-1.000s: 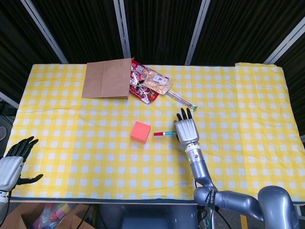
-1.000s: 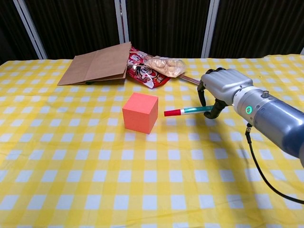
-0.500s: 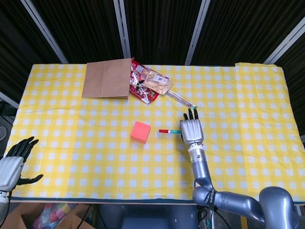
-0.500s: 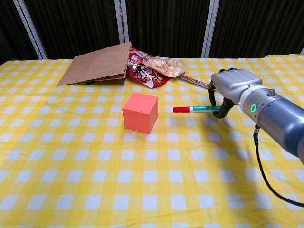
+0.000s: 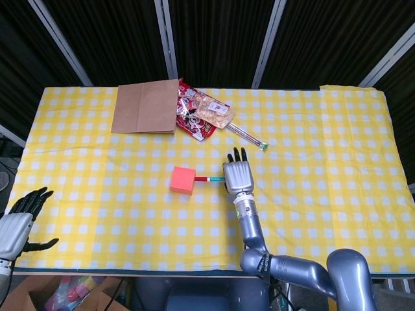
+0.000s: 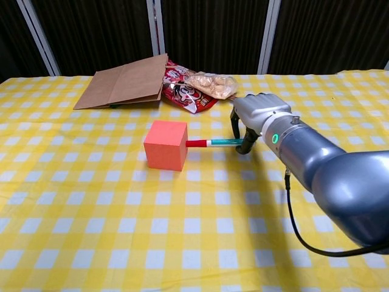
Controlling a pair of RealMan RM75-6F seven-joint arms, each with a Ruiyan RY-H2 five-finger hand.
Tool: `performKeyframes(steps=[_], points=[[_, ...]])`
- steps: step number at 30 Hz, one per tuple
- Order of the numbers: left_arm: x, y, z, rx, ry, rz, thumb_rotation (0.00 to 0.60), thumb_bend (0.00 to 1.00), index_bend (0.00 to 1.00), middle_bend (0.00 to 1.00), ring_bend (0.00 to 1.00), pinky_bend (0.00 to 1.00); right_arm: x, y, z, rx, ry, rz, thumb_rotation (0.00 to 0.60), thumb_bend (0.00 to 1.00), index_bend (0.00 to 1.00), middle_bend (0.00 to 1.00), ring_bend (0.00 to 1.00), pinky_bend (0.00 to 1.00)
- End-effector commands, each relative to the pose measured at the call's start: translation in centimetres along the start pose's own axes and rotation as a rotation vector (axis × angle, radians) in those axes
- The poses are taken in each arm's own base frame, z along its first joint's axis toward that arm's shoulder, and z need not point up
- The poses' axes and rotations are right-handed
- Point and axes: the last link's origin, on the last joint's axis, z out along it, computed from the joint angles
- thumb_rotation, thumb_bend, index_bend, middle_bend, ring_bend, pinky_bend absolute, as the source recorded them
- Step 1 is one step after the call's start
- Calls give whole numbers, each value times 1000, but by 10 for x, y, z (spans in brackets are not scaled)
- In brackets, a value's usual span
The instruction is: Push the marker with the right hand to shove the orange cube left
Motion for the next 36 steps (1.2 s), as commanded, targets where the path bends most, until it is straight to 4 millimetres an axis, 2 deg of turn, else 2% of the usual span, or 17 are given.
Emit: performKeyframes(steps=[1, 11, 26, 31, 36], points=[[0, 0, 0, 1, -3, -2, 600, 0, 0, 0, 0, 79, -2, -9, 2, 14, -6, 7, 600, 559, 674, 241, 14, 0], [-1, 1, 0, 3, -12, 2, 600, 0, 0, 0, 0, 79, -3, -28, -2, 50, -7, 16, 600, 560, 674, 241, 17, 0], [-1, 1, 0, 7, -13, 5, 600, 0, 0, 0, 0, 79, -8, -59, -20, 112, -26, 46, 600, 559, 674, 241, 17, 0], [0, 0, 0, 8, -12, 4, 600, 0, 0, 0, 0, 79, -7, -58, -20, 108, -19, 39, 600, 560, 675, 241, 18, 0], [0, 0, 0, 8, -13, 5, 600, 0, 0, 0, 0, 79, -5, -43, -17, 79, 1, 13, 600, 560, 675, 241, 18, 0]])
